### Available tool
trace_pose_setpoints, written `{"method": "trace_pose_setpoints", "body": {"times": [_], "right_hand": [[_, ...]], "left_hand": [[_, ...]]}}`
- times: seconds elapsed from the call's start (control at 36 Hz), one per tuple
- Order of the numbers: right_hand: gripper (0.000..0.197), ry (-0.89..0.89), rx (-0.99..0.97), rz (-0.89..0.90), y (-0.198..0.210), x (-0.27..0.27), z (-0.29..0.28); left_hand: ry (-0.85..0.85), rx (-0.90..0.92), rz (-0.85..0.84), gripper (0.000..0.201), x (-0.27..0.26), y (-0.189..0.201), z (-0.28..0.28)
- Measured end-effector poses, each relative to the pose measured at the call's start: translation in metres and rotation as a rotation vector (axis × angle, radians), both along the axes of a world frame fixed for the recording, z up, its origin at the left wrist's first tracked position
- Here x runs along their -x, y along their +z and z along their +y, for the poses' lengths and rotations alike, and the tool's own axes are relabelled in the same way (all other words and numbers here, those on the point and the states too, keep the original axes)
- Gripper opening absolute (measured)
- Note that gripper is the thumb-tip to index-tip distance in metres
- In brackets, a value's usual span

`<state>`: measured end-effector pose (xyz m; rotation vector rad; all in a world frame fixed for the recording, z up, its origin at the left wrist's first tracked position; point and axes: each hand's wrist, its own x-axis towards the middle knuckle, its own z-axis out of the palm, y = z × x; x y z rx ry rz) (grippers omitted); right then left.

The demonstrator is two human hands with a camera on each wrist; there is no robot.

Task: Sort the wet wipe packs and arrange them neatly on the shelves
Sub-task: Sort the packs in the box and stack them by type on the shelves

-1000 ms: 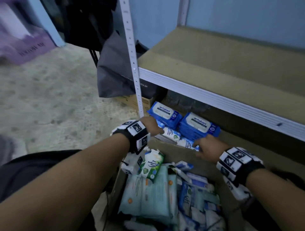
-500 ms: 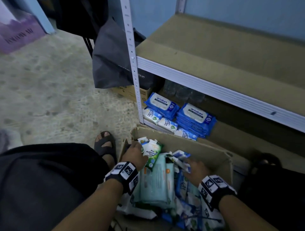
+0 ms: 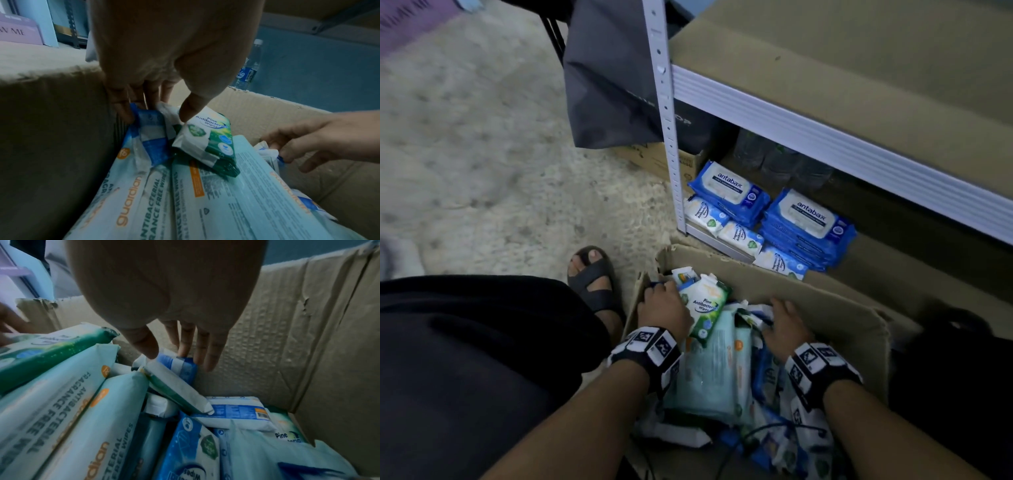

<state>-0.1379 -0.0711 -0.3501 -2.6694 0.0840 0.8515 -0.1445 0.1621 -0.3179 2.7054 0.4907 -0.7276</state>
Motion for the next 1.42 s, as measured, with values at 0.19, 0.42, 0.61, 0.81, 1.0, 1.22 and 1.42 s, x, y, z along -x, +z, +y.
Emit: {"method": "trace_pose_setpoints", "body": {"times": [0.19,0.42,0.61,0.81,1.0,1.22,1.42], "right_hand": [[0.022,-0.038,0.042,0.056,-0.007,-0.001,0.001],[0.03,-0.124,-0.201,0.052,-0.01,0.006,-0.014],[0.043,0.012,-0.304,0.149,-0.021,0.006,-0.027],[0.036,-0.071,-0.344,0.078,0.008,0.03,-0.032],[0.044,-0.346,-0.5,0.072,0.034,0.051,-0.029],[0.021,-0.406,-0.578,0.05,0.05,0.081,-0.028],[0.046,-0.376,-0.357,0.174,0.047,0.087,-0.03]], "left_hand": [[0.004,0.003,0.054,0.054,0.004,0.0,0.001],[0.055,0.186,0.027,0.044,0.009,0.006,0.004],[0.048,0.126,0.202,0.041,0.019,0.018,0.006],[0.367,0.325,0.154,0.057,0.024,0.026,0.0],[0.571,0.569,0.039,0.091,0.026,0.041,-0.009],[0.831,0.892,-0.07,0.053,0.042,0.055,-0.02],[0.734,1.04,0.043,0.054,0.06,0.055,-0.027]]}}
